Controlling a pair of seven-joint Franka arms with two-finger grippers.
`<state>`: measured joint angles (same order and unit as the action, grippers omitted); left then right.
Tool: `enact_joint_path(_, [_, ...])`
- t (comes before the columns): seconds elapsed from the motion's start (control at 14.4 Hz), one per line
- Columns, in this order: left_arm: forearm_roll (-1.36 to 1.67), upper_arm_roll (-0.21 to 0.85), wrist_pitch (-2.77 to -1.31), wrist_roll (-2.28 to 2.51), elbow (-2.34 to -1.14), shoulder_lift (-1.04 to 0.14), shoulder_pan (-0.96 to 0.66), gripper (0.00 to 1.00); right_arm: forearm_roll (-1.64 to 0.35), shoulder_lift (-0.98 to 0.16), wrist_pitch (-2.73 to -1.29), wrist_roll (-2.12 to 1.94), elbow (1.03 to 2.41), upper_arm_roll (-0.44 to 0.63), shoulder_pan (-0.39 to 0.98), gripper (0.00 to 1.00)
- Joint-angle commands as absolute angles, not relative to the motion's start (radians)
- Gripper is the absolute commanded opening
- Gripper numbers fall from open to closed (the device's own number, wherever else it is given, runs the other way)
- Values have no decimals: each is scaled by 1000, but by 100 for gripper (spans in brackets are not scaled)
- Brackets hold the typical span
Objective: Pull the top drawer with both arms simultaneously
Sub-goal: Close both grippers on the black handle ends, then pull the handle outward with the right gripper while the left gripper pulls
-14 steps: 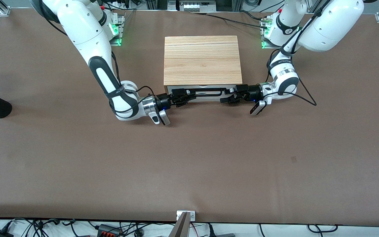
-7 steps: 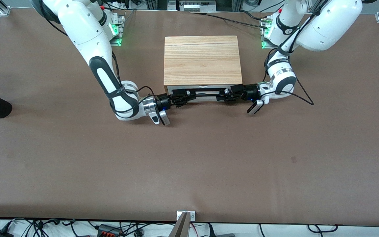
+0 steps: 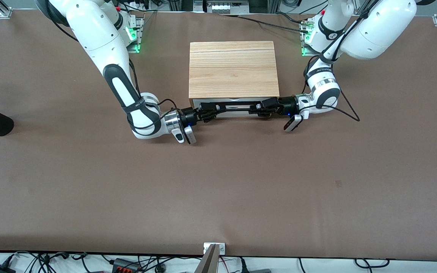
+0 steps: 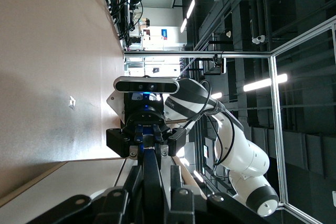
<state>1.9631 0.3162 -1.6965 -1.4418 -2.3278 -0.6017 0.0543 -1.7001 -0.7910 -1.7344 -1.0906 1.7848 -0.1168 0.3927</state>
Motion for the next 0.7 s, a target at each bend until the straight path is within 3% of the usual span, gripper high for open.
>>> enact_joint_path(0.0, [1987, 336, -1681, -1474, -2332, -607, 67, 19, -1686, -793, -1769, -1095, 1783, -118, 390, 0])
enact_joint_path(0.63, [1983, 328, -1753, -1471, -2209, -661, 75, 17, -1669, -833, -1792, -1072, 1678, -86, 376, 0])
